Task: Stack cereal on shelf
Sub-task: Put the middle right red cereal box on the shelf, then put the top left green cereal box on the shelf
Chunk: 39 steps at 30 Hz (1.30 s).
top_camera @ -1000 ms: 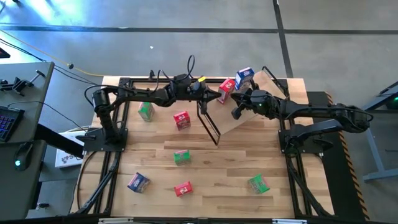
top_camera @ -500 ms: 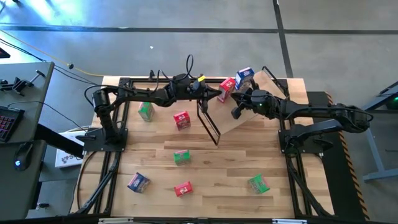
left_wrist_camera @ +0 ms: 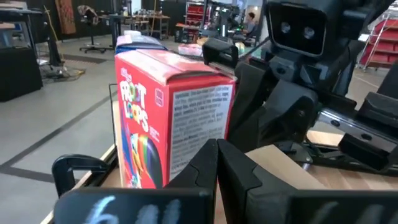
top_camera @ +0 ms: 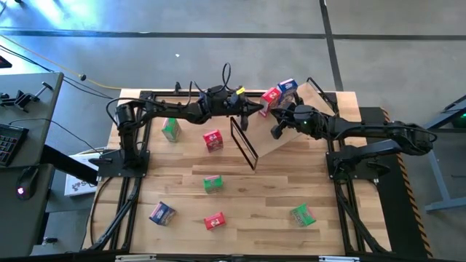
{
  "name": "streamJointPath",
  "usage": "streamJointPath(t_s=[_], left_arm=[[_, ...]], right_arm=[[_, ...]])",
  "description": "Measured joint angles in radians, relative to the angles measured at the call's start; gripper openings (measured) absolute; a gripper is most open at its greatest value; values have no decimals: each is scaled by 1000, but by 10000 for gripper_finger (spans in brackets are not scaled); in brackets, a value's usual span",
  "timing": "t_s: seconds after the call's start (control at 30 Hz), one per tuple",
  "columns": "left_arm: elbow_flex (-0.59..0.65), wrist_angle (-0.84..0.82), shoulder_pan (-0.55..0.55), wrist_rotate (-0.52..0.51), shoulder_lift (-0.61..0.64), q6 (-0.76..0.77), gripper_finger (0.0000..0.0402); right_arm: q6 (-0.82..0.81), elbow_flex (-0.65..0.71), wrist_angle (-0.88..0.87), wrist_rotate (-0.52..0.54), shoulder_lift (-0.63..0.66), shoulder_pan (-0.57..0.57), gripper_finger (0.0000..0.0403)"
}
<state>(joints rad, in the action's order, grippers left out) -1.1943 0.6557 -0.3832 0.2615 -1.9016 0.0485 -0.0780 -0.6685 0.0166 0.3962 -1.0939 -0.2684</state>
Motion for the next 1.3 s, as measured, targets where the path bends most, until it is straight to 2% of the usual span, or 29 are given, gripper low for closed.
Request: streamJointPath(t_s=[0.73,0.83,1.07,1.3], left_arm=[[3,-31,-35,0,30,-16,0],[2,-127,-35,8,84,-65,0],[2,-492,-2,3,263,-209,0],[4,-780,54,-44,422,-216,0]], right_arm=[[15,0,21,6,-55,0,0],[43,0,21,5,-52,7,0],[165,28,36,8,21,56,0],[161,264,394,-110,127,114,0]])
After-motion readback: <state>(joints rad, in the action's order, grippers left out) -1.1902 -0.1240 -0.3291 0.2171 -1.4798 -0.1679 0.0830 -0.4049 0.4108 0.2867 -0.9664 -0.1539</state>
